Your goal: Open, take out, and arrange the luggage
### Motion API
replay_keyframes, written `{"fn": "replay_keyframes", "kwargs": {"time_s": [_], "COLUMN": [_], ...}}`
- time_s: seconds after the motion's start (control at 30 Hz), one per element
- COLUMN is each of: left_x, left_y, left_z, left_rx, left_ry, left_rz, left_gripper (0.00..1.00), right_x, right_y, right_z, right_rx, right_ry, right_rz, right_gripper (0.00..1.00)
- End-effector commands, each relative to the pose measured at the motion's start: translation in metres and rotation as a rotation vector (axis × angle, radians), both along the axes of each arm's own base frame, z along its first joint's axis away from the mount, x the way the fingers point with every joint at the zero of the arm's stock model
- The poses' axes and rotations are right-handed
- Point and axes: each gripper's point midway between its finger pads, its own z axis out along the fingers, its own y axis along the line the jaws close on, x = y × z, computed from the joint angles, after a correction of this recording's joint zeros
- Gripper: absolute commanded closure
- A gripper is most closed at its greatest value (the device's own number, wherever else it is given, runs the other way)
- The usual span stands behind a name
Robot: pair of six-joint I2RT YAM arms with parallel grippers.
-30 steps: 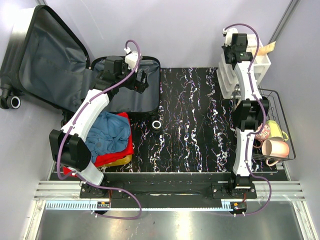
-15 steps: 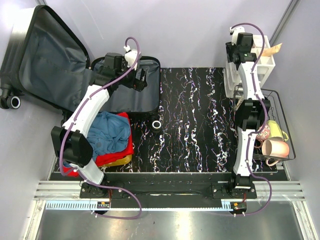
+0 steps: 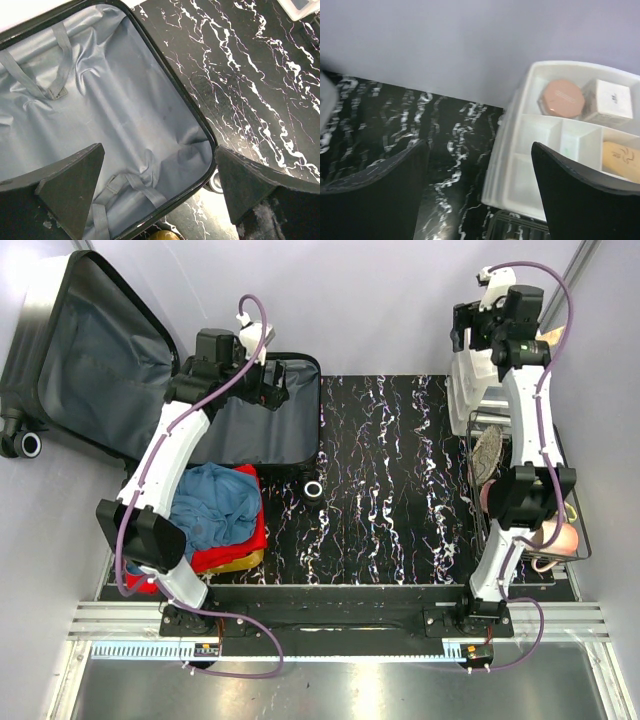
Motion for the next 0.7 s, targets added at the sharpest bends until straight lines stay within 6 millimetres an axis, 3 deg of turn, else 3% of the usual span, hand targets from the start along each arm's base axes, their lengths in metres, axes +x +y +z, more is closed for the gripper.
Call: {"fn": "replay_keyframes", "kwargs": {"time_s": [0.0,0.07,0.1,0.17,0.2,0.27,0.3,0.33,0.37,0.4,0.47,0.67], "left_x": [0.002,0.002,0.002,0.003,0.005,0.008,0.008,0.009,0.009,0.009,0.01,0.012], "left_y": [0.009,0.011,0.013,0.017,0.019,0.024,0.023,0.026,0.027,0.031,0.033,0.037], "left_z": [0.0,-0.001,-0.003,-0.011,-0.019,-0.031,-0.04,-0.045,-0.051,-0.058,-0.063,-0.058], "left_rx": [0.005,0.014,0.03,0.047,0.058,0.062,0.044,0.03,0.015,0.007,-0.017,-0.022], "left_ry": [0.053,0.059,0.06,0.075,0.092,0.125,0.162,0.182,0.206,0.23,0.252,0.231], "left_rz": [0.06,0.057,0.056,0.069,0.083,0.111,0.123,0.137,0.146,0.155,0.187,0.212], "left_gripper": [0.01,0.01,0.01,0.01,0.01,0.01,0.01,0.01,0.01,0.01,0.01,0.01], "right_x": [-0.042,-0.063,-0.069,-0.09,-0.098,-0.114,-0.124,-0.129,-0.136,-0.143,-0.152,-0.163], "right_y": [0.051,0.07,0.075,0.088,0.096,0.101,0.118,0.122,0.123,0.126,0.126,0.124], "right_z": [0.04,0.057,0.027,0.035,0.001,-0.004,-0.029,-0.036,-0.035,-0.053,-0.062,-0.06], "right_rx": [0.156,0.215,0.248,0.288,0.307,0.316,0.325,0.331,0.331,0.338,0.336,0.325], "right_ry": [-0.057,-0.093,-0.03,-0.065,0.003,0.003,0.063,0.075,0.07,0.105,0.111,0.094], "right_rz": [0.199,0.268,0.277,0.327,0.339,0.357,0.384,0.389,0.391,0.391,0.387,0.385], "right_gripper": [0.09,0.09,0.09,0.08,0.07,0.04,0.05,0.04,0.03,0.0,0.0,0.0]}}
